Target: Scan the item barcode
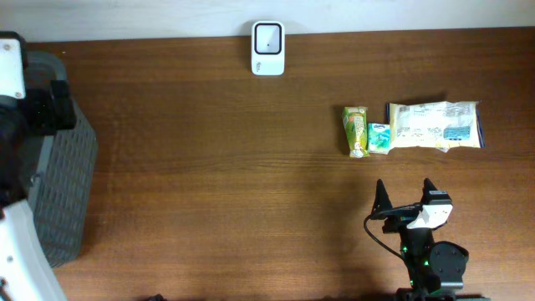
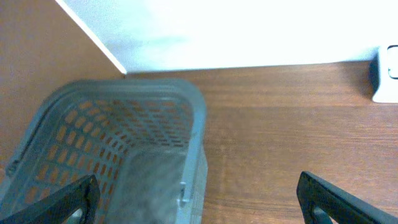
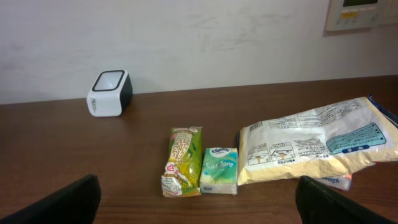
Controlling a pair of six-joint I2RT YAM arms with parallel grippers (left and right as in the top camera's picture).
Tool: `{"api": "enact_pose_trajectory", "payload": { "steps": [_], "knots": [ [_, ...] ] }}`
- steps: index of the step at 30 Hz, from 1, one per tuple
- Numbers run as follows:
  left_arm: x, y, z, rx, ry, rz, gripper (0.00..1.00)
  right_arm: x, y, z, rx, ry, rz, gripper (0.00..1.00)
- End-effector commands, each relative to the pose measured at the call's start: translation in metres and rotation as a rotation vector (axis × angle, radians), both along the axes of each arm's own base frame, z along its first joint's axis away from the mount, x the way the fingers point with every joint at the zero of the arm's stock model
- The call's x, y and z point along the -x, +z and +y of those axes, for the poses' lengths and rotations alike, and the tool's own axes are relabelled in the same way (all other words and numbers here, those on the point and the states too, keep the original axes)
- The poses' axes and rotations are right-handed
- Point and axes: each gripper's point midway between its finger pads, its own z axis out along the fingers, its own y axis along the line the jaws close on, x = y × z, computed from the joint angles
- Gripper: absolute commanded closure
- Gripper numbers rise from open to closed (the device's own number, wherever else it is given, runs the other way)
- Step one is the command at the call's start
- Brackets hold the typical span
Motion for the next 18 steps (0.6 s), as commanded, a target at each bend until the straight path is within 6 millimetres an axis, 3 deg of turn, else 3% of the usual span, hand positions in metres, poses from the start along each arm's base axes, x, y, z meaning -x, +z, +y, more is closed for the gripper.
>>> {"api": "enact_pose_trajectory", "payload": {
  "steps": [1, 6, 8, 10, 14, 15, 16, 18],
  "knots": [
    [0.021, 0.030, -0.023, -0.081, -0.024, -0.074, 0.01, 0.000, -0.002, -0.003, 0.008, -0.015, -0.002, 0.01],
    [0.025, 0.058, -0.075, -0.100, -0.228, -0.215, 0.01, 0.000, -0.002, -0.003, 0.008, -0.015, -0.002, 0.01],
    [0.015, 0.059, -0.095, -0.162, -0.362, -0.313, 0.01, 0.000, -0.002, -0.003, 0.008, -0.015, -0.002, 0.01],
    [0.012, 0.053, -0.103, -0.185, -0.410, -0.389, 0.01, 0.000, -0.002, -0.003, 0.008, -0.015, -0.002, 0.01],
    [0.021, 0.004, -0.114, -0.206, -0.458, -0.492, 0.01, 0.000, -0.002, -0.003, 0.008, -0.015, -0.002, 0.01],
    [0.027, -0.016, -0.117, -0.205, -0.471, -0.501, 0.01, 0.000, -0.002, -0.003, 0.008, -0.015, -0.002, 0.01],
    [0.035, -0.054, -0.119, -0.207, -0.477, -0.513, 0.01, 0.000, -0.002, -0.003, 0.008, -0.015, -0.002, 0.01],
    [0.043, -0.088, -0.121, -0.216, -0.475, -0.531, 0.01, 0.000, -0.002, -0.003, 0.008, -0.015, -0.002, 0.01]
  ]
}}
